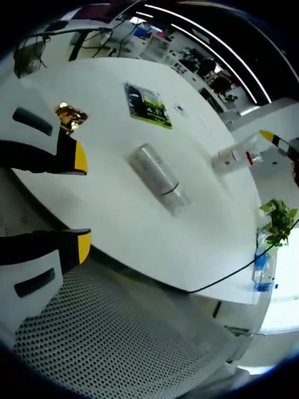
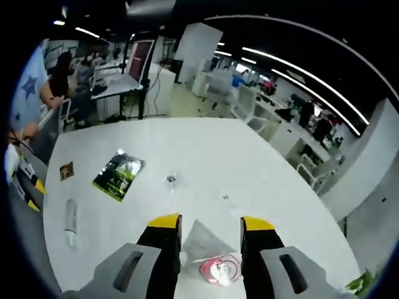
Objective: Arrange the skincare products in the storage area until every visible bottle or jar stands upright without overlapping.
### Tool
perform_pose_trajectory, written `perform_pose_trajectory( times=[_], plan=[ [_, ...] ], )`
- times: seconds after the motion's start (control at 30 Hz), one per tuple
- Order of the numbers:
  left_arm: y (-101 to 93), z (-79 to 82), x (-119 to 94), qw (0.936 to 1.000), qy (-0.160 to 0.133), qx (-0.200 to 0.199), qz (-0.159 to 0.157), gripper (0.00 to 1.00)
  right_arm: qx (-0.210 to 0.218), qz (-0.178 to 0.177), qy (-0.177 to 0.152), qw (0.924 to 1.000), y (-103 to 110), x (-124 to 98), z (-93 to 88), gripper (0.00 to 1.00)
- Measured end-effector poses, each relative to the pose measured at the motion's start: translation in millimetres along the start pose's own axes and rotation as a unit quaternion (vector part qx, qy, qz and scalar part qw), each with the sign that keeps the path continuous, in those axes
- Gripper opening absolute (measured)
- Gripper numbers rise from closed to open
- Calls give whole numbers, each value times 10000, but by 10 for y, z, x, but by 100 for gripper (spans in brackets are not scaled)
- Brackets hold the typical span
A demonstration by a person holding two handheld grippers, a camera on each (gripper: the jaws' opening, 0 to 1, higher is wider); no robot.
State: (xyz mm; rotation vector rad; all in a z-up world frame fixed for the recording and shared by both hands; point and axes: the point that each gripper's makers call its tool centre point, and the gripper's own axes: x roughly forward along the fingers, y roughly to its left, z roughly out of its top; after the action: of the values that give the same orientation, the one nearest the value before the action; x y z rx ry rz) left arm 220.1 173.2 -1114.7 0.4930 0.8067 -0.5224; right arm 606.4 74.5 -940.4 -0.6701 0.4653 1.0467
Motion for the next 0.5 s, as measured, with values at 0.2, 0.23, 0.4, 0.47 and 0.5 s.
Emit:
perform_pose_trajectory(
  times=[0.2, 0.23, 0.4, 0.47, 0.5],
  plan=[
    [12, -6, 1, 10000, 16, -5, 26, 30, -500, 695, 858, 9926, 89, 130, -223, 35],
    [4, -10, 4, 10000, 29, -11, 6, 30, -487, 802, 919, 9913, 94, 133, -237, 36],
    [8, -9, 4, 10000, 30, -34, 13, 31, -818, 1205, 1538, 9773, 69, 114, -413, 33],
    [6, -8, 6, 10000, 30, -27, 5, 31, -756, 1248, 1667, 9752, 42, 108, -438, 31],
    [3, -7, 7, 10000, 25, -31, 1, 31, -725, 1280, 1777, 9730, 28, 104, -459, 29]
  ],
)
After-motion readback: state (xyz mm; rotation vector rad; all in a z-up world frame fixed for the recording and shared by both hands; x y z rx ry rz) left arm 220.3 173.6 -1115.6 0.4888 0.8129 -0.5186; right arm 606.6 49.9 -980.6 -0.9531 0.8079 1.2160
